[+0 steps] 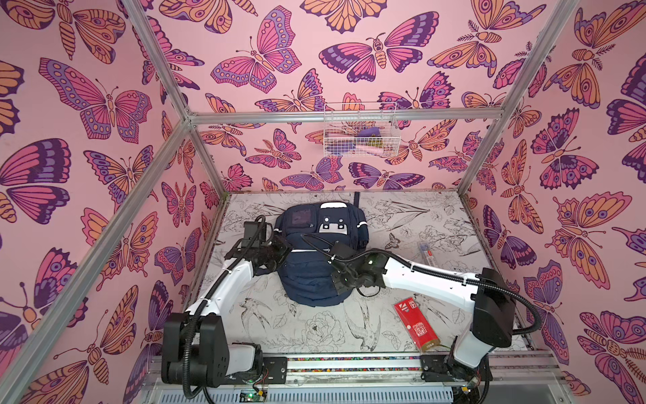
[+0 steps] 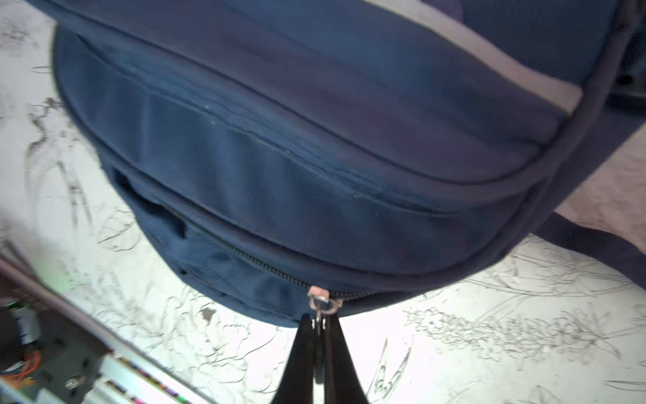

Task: Pack books, pencil case, and school supplies into a backpack
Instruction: Zip the student bag at the center of the table.

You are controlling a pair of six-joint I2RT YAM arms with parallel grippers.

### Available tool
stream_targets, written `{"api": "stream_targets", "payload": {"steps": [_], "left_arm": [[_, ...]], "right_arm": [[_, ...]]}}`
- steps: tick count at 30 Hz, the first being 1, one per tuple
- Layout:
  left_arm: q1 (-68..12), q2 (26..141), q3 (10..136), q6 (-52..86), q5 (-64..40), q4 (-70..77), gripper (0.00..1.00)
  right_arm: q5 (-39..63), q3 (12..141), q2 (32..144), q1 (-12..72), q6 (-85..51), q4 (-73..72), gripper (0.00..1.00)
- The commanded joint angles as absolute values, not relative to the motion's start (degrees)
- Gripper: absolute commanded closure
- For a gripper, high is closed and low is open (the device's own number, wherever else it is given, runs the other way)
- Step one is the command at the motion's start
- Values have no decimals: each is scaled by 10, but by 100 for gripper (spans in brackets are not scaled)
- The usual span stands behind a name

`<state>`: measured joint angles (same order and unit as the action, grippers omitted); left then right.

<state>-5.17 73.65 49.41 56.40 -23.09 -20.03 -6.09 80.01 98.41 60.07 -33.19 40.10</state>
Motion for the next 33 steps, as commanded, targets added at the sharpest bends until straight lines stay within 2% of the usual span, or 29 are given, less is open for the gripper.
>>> {"api": "stream_targets", "payload": {"steps": [1,5,10,14,22,27,33], "left_arm": [[-72,652,458,596,-241,-195,39],[-109,598,429,638,-248,-205,37],[-217,581,404,712,-219,-207,35],[-273,545,377,778,-159,-214,30],[-304,619,395,796,-166,-181,30],[-295,663,419,777,-150,-155,42],[-284,673,422,757,-129,-173,73]], "right_arm": [[-14,823,983,607,-345,398,100],[-17,814,982,607,-360,389,100],[-13,795,972,607,-381,359,100],[-11,791,972,607,-391,350,100],[7,787,968,608,-401,328,100],[3,785,962,611,-399,334,100],[-40,772,936,611,-375,376,100]]}}
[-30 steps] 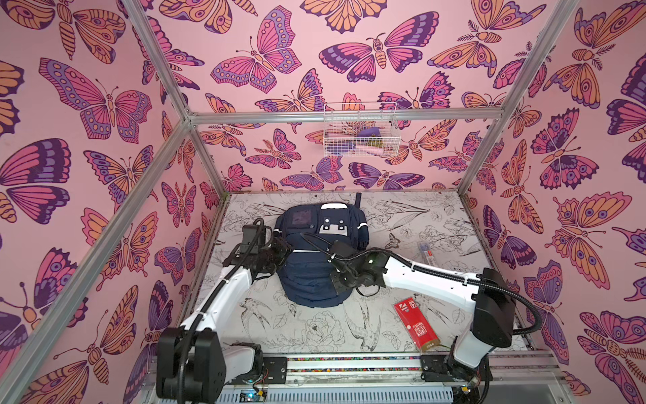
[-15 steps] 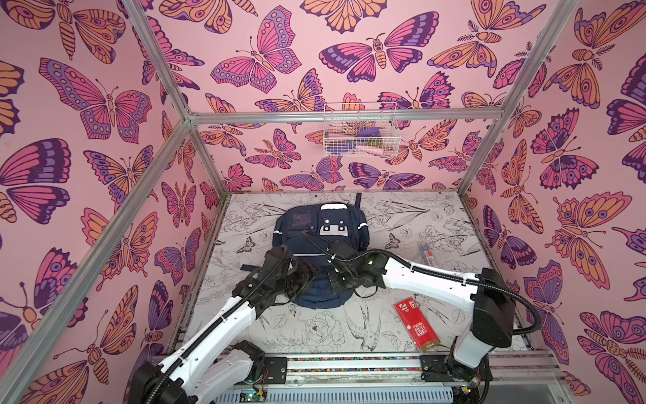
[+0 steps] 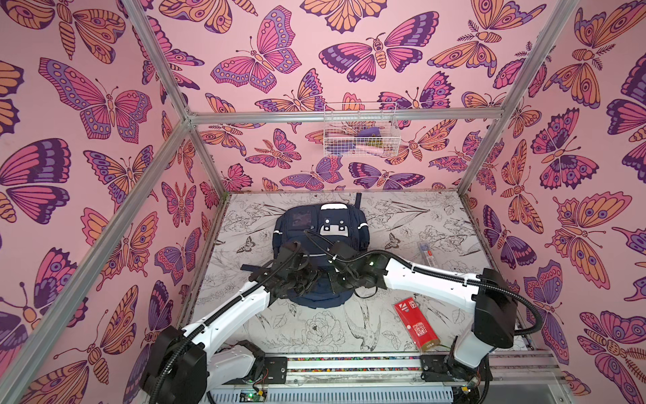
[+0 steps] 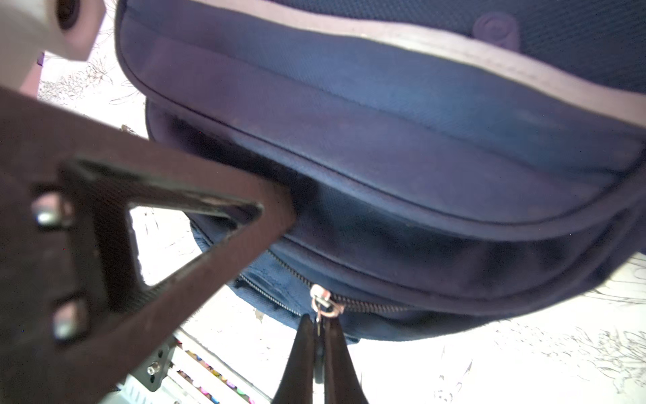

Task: Pack books, pencil case, and school supplies into a backpack
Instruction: Zip the student bag at the center of the table.

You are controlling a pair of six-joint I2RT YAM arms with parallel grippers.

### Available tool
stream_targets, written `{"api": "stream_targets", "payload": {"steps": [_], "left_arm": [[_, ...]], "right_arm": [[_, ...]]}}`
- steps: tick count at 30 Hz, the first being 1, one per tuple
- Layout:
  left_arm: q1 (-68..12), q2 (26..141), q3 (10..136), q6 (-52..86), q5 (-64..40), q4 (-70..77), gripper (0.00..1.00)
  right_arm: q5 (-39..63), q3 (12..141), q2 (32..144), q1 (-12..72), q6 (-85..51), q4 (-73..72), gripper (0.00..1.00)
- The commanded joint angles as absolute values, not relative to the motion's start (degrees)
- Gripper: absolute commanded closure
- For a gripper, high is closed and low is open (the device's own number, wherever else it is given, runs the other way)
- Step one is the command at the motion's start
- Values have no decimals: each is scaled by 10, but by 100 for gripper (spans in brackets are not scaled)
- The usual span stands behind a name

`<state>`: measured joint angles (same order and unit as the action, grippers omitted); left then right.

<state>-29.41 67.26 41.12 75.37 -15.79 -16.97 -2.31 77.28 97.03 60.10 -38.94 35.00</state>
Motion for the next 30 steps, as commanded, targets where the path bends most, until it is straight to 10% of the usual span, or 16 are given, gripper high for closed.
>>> {"api": "stream_targets", "payload": {"steps": [1,5,30], "left_arm": [[-281,673,421,754,-129,-178,77],[-271,667,408,741,-127,-200,99],[-267,637,390,709,-127,-257,100]], "right_arm": [[-53,771,929,610,-366,388,100],[-80,760,905,590,-329,428,100],[70,744,995,277,-112,272,100]]}}
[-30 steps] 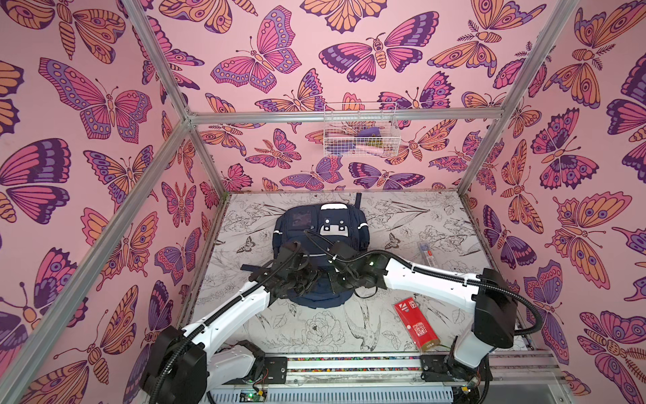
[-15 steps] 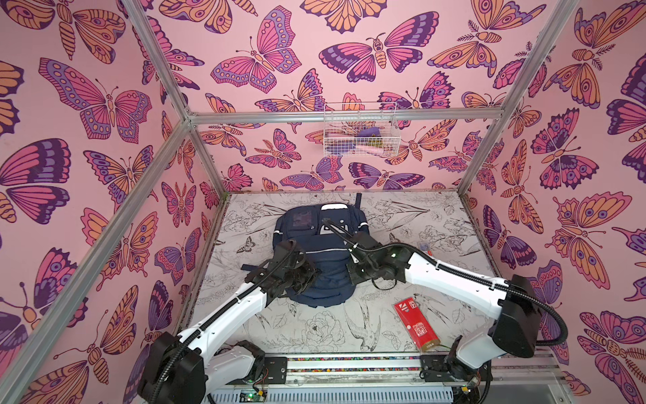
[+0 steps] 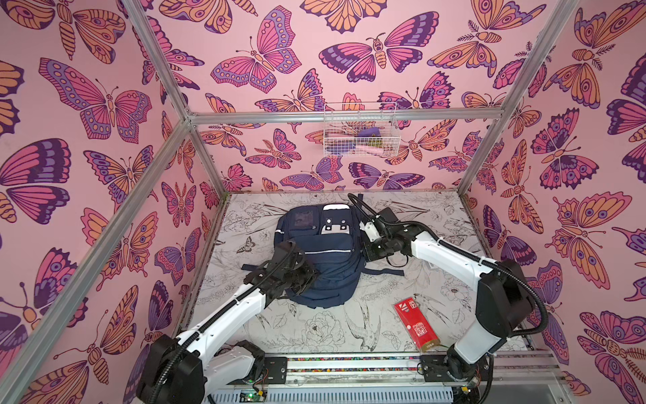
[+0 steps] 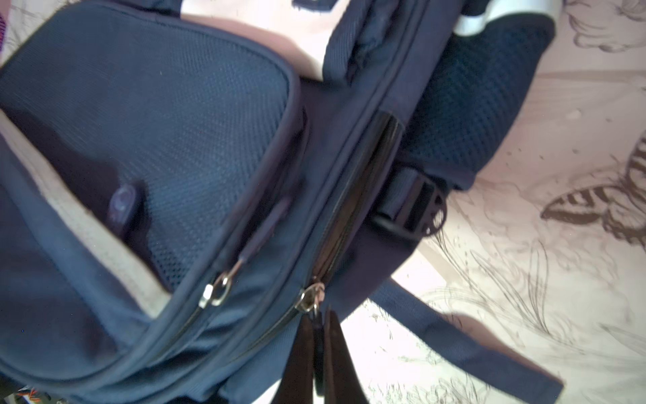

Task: Pack books, pencil case, and school supplies into a backpack
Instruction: Zip the student bag at the center of the table.

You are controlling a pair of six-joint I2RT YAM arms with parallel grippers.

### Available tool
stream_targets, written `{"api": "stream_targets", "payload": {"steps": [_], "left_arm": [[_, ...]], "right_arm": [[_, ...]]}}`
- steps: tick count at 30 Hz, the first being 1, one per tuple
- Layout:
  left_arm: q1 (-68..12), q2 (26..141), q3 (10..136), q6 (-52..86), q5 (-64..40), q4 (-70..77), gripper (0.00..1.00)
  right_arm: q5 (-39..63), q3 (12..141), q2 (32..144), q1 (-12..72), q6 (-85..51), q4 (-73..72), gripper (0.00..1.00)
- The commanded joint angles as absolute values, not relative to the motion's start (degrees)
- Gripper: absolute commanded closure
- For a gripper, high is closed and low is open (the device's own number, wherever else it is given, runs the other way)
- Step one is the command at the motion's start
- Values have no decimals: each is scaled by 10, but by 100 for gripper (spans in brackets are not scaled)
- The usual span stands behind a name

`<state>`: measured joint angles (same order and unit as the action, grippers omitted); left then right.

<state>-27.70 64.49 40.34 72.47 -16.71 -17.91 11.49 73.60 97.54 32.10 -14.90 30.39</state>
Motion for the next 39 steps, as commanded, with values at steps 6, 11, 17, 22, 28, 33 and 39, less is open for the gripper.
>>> {"api": "stream_targets", "payload": {"steps": [6,11,17,22,28,33,39], "left_arm": [[-268,636,383,710,-126,-257,100],[-270,631,371,709,-129,-256,100],[-273,637,368,707,-134,-257,100],[-274,636,367,708,-136,-252,100],[-275,623,377,702,-155,-234,64],[-275,582,421,679,-138,-271,34],[-274,582,465,682,-113,-313,27]], "right_arm": [[43,756,1032,258,-94,259,100],[50,775,1046,254,-81,263,100],[33,786,1056,254,-92,254,100],[54,784,1059,256,-97,253,100],[28,764,1010,268,-126,265,57],[5,740,922,316,-166,282,42],[-23,732,874,392,-237,318,43]]}}
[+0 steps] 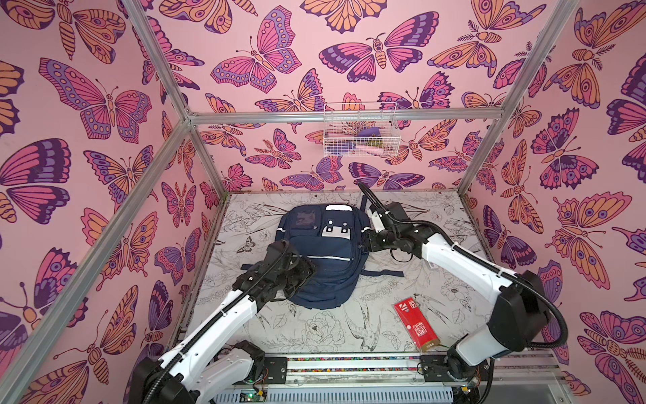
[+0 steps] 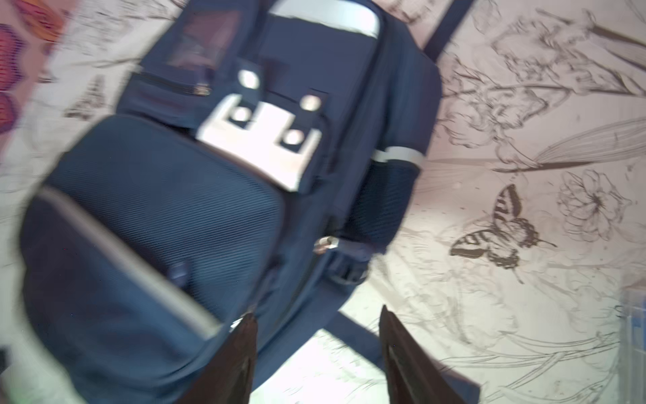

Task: Pack books, pencil case, and school supplies into a backpack
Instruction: Zip the student bag at the center of the table, then unzip the student bag at the center of the table.

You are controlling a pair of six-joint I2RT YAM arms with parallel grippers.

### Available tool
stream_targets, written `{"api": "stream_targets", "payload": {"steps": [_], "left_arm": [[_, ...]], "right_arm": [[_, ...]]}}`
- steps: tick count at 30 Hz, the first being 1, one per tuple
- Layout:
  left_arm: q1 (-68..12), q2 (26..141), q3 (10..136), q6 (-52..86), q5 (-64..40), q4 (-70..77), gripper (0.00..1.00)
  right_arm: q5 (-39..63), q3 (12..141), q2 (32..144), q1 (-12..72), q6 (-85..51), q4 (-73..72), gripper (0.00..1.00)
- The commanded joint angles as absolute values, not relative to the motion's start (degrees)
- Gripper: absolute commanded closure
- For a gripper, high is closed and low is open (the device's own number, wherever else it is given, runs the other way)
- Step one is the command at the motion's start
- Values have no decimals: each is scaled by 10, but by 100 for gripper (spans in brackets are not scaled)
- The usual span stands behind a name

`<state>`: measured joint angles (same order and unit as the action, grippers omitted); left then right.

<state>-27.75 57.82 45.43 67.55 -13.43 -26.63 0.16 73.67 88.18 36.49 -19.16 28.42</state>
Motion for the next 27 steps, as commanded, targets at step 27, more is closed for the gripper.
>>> {"api": "stream_targets", "payload": {"steps": [27], "left_arm": [[-287,834,553,735,-153,-205,60]], "right_arm": [[19,709,868,464,-380,327,50]]}}
